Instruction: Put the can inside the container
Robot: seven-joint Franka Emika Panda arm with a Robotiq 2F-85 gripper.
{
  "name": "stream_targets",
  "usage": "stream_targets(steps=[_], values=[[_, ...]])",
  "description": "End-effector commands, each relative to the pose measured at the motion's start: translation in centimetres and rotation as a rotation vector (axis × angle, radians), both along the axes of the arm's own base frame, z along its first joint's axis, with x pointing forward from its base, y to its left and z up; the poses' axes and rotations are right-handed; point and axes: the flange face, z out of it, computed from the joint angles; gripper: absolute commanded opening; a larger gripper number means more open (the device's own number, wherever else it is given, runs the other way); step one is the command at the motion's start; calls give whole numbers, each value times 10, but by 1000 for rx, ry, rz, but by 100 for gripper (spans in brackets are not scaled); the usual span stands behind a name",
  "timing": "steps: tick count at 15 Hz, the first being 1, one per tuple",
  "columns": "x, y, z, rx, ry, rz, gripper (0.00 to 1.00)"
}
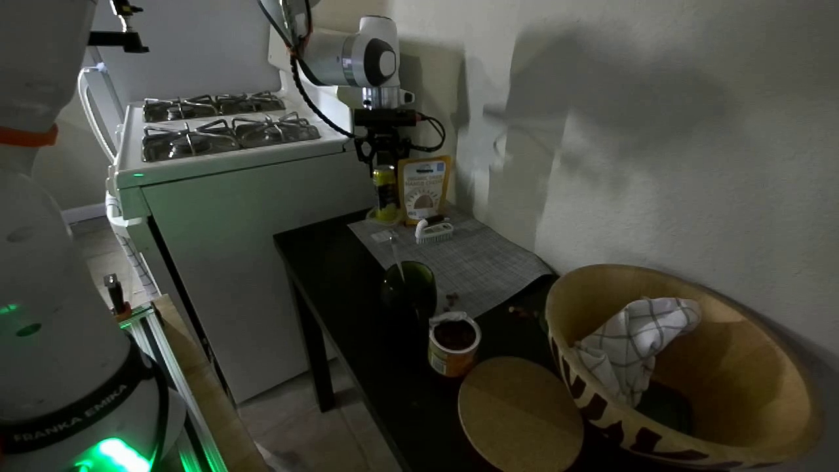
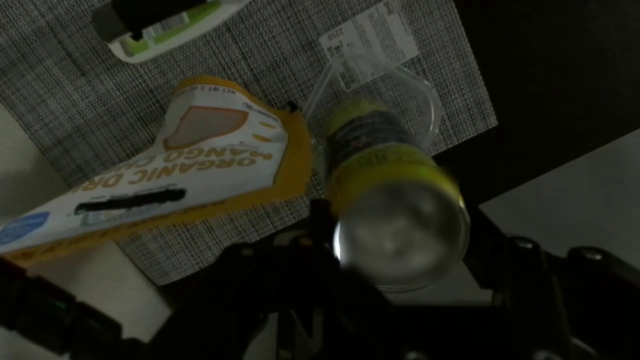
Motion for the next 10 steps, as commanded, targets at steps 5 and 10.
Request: stream_targets(steps=[5, 10], values=[[-1, -1, 8, -1, -3, -14, 100], [-9, 1, 33, 19, -35, 17, 100]])
